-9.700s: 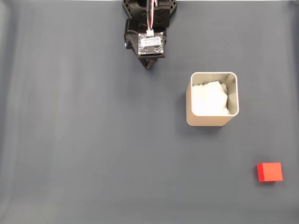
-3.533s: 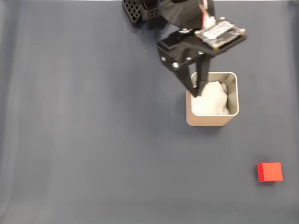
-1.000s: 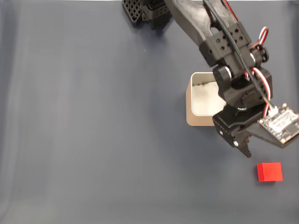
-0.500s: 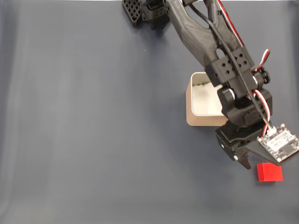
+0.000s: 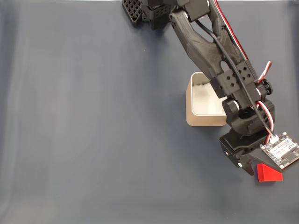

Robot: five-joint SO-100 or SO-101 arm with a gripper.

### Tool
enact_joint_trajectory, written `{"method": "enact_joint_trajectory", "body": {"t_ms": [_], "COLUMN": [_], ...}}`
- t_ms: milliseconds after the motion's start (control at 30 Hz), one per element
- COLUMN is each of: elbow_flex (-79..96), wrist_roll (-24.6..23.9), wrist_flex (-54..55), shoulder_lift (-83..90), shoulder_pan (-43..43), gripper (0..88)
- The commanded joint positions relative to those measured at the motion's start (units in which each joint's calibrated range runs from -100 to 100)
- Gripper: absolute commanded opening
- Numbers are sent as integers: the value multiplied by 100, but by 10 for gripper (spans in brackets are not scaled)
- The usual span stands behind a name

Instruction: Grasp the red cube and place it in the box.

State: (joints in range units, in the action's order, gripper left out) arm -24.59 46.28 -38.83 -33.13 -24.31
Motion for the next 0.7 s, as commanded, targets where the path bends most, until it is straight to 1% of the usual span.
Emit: {"method": "enact_joint_trajectory", "body": {"t_ms": [0,667], "elbow_flex": [-440,-1260], "wrist_roll": [0,132], "wrist_flex": [96,325], "shoulder_lift": [-41,-889], "shoulder_pan": [-71,-50], "gripper": [368,374]}}
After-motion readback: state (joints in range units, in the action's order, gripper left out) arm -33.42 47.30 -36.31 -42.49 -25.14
